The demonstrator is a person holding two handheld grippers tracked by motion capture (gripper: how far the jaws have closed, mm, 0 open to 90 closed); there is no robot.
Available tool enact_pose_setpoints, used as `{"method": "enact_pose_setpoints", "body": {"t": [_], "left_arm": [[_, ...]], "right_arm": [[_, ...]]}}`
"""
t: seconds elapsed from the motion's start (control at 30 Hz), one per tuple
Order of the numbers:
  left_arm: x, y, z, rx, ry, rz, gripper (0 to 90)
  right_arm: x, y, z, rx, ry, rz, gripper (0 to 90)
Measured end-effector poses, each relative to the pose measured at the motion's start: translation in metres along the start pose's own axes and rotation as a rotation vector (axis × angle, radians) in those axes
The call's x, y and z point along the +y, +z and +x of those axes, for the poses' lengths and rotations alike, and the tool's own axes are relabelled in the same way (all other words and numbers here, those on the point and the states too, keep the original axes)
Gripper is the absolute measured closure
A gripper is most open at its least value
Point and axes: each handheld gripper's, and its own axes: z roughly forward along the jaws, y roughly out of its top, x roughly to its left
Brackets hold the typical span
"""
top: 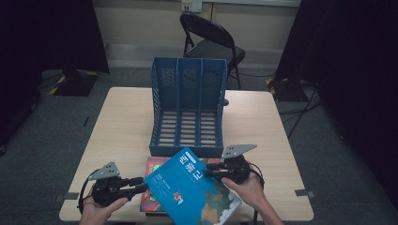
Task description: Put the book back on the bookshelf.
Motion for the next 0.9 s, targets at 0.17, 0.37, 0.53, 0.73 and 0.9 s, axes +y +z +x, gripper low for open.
{"method": "enact_pose_setpoints", "body": {"t": [0.17, 0.37, 0.53, 0.73, 0.9], "left_arm": [[0.008, 0.008, 0.003, 0.015, 0.010, 0.001, 65.3], [0.025, 0.022, 0.006, 0.055, 0.047, 0.019, 69.2], [0.030, 0.033, 0.013, 0.052, 0.020, -0.015, 69.2], [0.031, 0.032, 0.008, 0.070, 0.004, -0.008, 63.0], [0.025, 0.027, -0.009, 0.022, 0.007, -0.018, 53.5]], "right_arm": [[-0.009, -0.008, 0.007, -0.039, 0.008, -0.018, 68.3], [-0.019, -0.019, 0.012, -0.042, 0.022, -0.020, 67.0], [-0.027, -0.027, 0.016, -0.041, 0.034, -0.030, 66.8], [-0.029, -0.029, 0.017, -0.042, 0.027, -0.035, 67.3], [-0.032, -0.029, 0.016, -0.033, 0.041, -0.057, 67.5]]}}
